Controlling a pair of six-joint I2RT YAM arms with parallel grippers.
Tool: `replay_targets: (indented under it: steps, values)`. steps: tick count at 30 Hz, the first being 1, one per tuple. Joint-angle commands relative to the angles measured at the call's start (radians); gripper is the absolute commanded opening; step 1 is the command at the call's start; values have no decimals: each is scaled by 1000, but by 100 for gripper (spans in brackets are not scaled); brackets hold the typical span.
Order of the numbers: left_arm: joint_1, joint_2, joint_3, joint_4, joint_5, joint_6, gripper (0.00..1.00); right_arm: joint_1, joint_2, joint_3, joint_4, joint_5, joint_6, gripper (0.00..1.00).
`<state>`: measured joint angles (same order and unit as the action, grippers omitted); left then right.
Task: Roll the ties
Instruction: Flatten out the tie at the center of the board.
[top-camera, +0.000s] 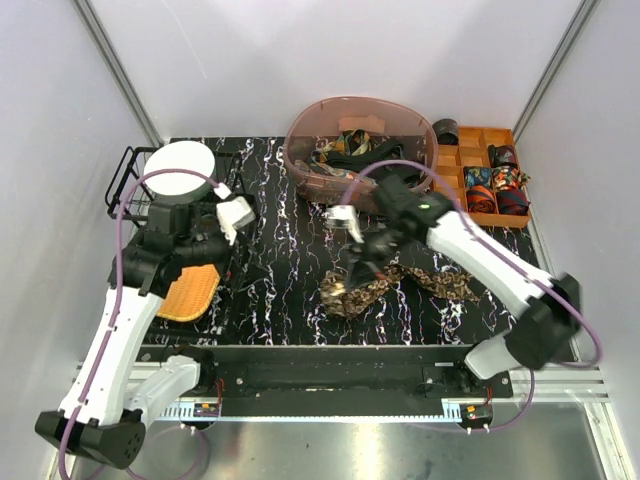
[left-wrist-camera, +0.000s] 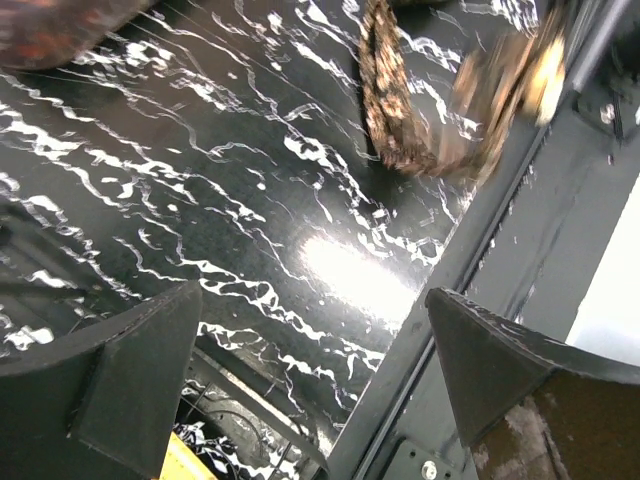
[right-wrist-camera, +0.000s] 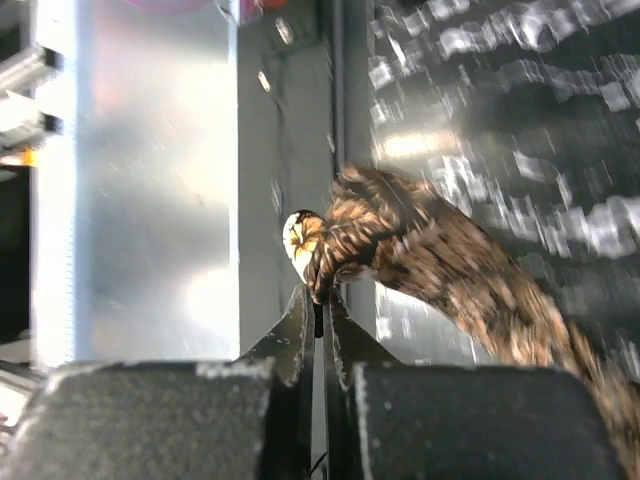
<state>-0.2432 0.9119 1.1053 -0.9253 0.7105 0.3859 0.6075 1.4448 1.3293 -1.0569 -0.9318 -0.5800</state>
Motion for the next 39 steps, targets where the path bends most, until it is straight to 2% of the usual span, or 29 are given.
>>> replay_targets:
  steps: [1, 2, 3, 4, 6, 7, 8, 9, 10, 12, 14, 15, 16, 18, 19, 22, 25, 29, 32, 39]
  values:
    - [68, -68, -2, 86, 6, -102, 99, 145, 175, 137, 386, -27, 385, 0]
    - [77, -74, -5, 88, 1, -102, 99, 149, 208, 195, 383, -25, 399, 2]
    - [90, -80, -10, 86, -6, -96, 99, 147, 273, 232, 359, -13, 404, 15]
    - [94, -84, -12, 82, -25, -94, 99, 144, 299, 275, 221, 10, 340, 34]
    - [108, -96, -12, 60, -29, -62, 99, 98, 307, 334, 105, 70, 277, 49]
    - [108, -97, -16, 51, -20, -45, 99, 57, 284, 315, 54, 74, 241, 74]
    - [107, -102, -19, 31, -10, -18, 99, -30, 254, 251, 43, 85, 232, 85]
    - [105, -99, -22, 19, -3, 37, 99, -84, 196, 225, 17, 102, 208, 92]
    - [104, -93, -27, 13, -3, 62, 99, -130, 168, 203, -62, 123, 121, 94]
    - [44, -44, -24, -41, -15, 164, 99, -242, 87, 139, -141, 256, 5, 95]
    - [-26, -4, -24, -52, -86, 192, 99, -325, 24, 35, -193, 400, -153, 93]
    - [-98, 37, -24, -47, -104, 209, 99, -416, -27, 3, -201, 434, -200, 91]
    - [-122, 57, -24, -17, -120, 214, 99, -475, -43, -25, -216, 456, -299, 89]
    - [-189, 103, -21, 19, -141, 215, 99, -573, -44, -74, -236, 502, -389, 83]
    - [-220, 161, -9, 29, -193, 222, 99, -682, -32, -77, -256, 511, -465, 82]
    - [-352, 293, 14, 51, -317, 263, 99, -854, 38, -68, -240, 557, -579, 82]
    - [-427, 416, 39, 89, -359, 258, 97, -1007, 126, -47, -216, 582, -616, 82]
    - [-462, 551, 76, 141, -358, 226, 93, -1120, 235, -39, -203, 573, -607, 75]
    - [-464, 622, 100, 177, -379, 222, 91, -1140, 282, -59, -161, 547, -526, 66]
    - [-466, 689, 87, 218, -388, 205, 89, -1138, 324, -166, 92, 544, -290, 65]
